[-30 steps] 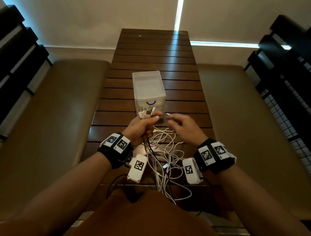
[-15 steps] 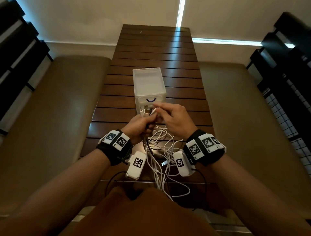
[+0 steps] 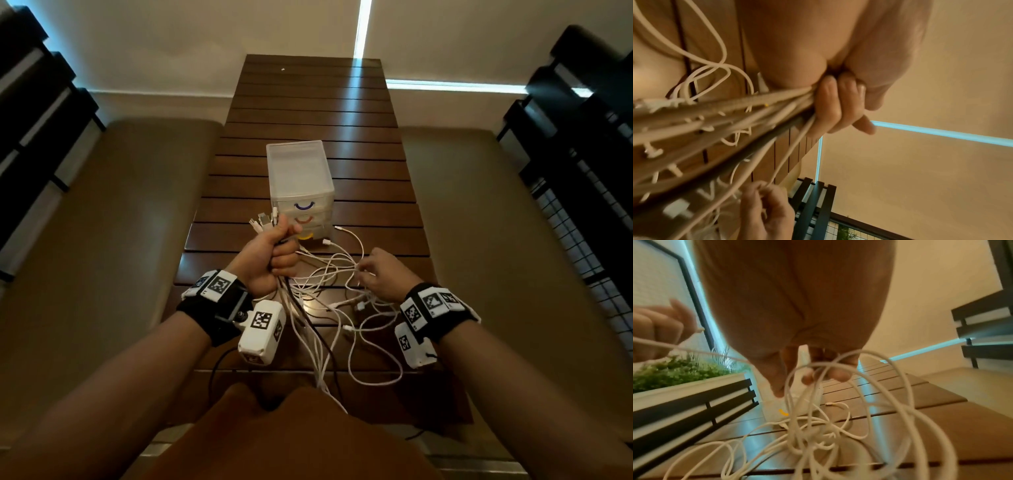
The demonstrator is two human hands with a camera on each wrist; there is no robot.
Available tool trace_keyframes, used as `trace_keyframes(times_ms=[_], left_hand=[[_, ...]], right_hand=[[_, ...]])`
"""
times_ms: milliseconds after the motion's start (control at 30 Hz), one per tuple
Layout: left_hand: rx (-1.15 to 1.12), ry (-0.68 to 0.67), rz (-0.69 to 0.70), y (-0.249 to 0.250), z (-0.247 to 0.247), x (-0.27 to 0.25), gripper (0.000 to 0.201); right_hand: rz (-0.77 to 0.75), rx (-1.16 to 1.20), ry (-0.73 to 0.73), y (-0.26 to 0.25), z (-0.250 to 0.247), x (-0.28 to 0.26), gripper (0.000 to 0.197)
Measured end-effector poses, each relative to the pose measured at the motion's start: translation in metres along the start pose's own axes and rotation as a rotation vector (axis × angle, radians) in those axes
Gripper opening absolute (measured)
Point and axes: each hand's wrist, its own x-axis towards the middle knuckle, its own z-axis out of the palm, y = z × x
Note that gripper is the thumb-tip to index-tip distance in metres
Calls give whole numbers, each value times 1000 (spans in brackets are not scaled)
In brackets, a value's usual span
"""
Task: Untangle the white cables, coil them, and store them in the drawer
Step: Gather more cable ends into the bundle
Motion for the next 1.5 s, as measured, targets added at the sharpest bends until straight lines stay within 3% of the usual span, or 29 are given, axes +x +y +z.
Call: trace_keyframes(times_ms=[100,267,333,433,567,667,767,867,933,1000,1067,1200,1300,1367,1433,1500], left_hand=[[72,43,-41,-5,6,-1,26],[332,146,-50,-13,20,8,24],[450,140,-36,-14,31,10,12],[534,119,-4,-14,39,12,12],[479,36,-22,-14,34,16,12],[478,69,3,-15,35,16,14],[470,156,34,-17,35,18,18],[304,139,26,-14,34,17,22],[242,105,37,-10,31,14,22],[199,109,63,-8,24,13,23],[126,145,97,-4,12,12,24],[-45,235,160,10,-17,3,21],[-50,234,199,20,-23,-8,22],[-30,224,212,20,-21,-12,21],[1,226,210,18,-17,-14,20],[51,209,207,18,-11,-14,21]], right_hand=[[-6,-67,111,-12,-7,4,20],[-220,552,200,-52,-39,-4,16],[-317,671,189,-65,-53,-10,15],[-453,815,232,-73,-65,-16,13],[-444,848,389,-69,-56,-20,13],[-403,835,338,-65,-50,-19,16],[-444,819,312,-72,-50,-21,31],[-367,706,265,-67,-46,-15,46],[-308,545,159,-54,-36,-8,31],[-276,424,158,-39,-29,-5,13],[-207,318,193,-23,-25,0,15],[139,-17,85,30,-17,13,25],[359,8,-1,59,-9,13,31],[413,25,-27,56,-9,13,32],[398,-4,63,39,-16,12,30],[246,71,271,10,-26,10,24]])
